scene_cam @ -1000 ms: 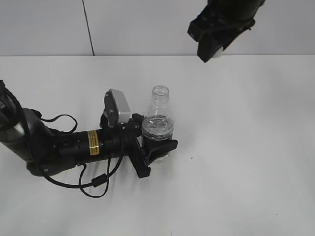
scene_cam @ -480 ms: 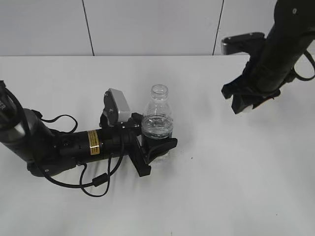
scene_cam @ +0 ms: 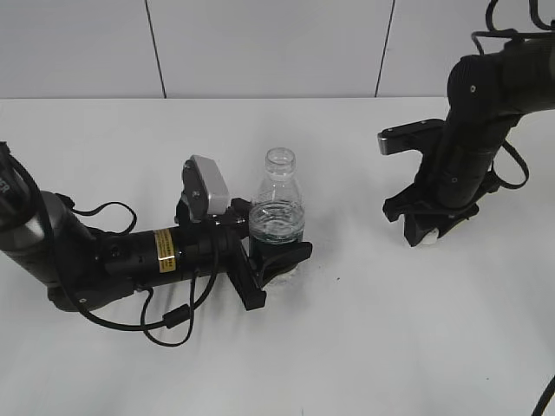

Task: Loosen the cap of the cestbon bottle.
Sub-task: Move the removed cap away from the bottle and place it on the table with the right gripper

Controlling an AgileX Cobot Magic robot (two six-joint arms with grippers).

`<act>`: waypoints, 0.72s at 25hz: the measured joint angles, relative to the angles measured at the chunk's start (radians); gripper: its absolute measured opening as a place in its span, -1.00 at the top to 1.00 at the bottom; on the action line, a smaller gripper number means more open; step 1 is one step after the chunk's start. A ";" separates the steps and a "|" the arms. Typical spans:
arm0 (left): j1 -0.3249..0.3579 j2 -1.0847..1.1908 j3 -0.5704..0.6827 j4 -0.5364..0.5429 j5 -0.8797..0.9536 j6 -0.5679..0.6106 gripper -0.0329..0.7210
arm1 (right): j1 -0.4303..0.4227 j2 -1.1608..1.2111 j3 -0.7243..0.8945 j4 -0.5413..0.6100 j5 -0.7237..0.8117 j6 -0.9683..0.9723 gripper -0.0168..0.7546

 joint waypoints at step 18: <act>0.000 0.000 0.000 -0.020 0.002 -0.021 -0.16 | 0.000 0.009 0.000 0.000 0.017 0.000 -0.55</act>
